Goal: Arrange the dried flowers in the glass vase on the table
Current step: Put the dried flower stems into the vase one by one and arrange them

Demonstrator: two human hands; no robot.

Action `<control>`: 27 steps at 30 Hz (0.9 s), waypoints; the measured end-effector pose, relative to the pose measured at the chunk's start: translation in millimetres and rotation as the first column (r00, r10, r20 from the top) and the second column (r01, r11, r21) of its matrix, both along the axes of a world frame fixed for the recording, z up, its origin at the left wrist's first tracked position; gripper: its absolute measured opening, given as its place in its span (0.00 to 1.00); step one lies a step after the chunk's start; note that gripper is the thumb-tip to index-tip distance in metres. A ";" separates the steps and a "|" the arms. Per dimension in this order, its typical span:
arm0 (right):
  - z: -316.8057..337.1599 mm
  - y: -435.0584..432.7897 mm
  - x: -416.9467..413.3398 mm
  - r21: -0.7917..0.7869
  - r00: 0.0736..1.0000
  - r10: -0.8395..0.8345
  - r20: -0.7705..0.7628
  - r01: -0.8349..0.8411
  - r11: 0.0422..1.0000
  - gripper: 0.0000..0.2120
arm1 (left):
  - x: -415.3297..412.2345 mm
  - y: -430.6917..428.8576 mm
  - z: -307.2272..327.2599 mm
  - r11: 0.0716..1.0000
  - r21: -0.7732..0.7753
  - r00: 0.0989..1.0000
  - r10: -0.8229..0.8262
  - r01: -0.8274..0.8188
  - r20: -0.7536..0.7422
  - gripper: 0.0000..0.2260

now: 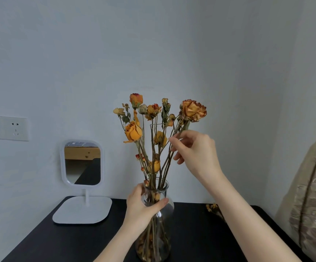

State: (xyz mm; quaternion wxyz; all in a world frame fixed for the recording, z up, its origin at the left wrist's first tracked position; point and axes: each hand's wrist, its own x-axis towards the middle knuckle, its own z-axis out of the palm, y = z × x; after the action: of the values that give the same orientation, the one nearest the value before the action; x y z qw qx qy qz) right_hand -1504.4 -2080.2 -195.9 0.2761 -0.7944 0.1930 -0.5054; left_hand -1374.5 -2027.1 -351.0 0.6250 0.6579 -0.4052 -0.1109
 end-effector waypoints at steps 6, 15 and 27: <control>-19.0 -2.7 14.1 -0.002 0.971 -0.040 -0.235 0.040 0.999 0.09 | -1.5 1.8 1.5 1.000 -0.003 1.000 0.006 -0.006 -0.003 0.26; -22.2 -5.6 20.3 0.037 0.989 -0.037 -0.144 0.043 0.998 0.08 | -1.2 0.4 -0.3 1.000 0.009 1.000 0.024 -0.024 -0.001 0.28; -24.6 -6.0 45.0 -0.059 0.954 -0.259 -0.151 0.253 0.966 0.11 | -3.7 2.9 3.6 1.000 0.008 1.000 0.017 -0.017 0.002 0.28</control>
State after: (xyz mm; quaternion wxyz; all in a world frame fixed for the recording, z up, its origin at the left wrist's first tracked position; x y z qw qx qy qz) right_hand -1459.4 -2086.1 -220.5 0.1767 -0.8054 0.3056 -0.4762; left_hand -1378.2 -2024.1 -347.4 0.6227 0.6640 -0.3999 -0.1067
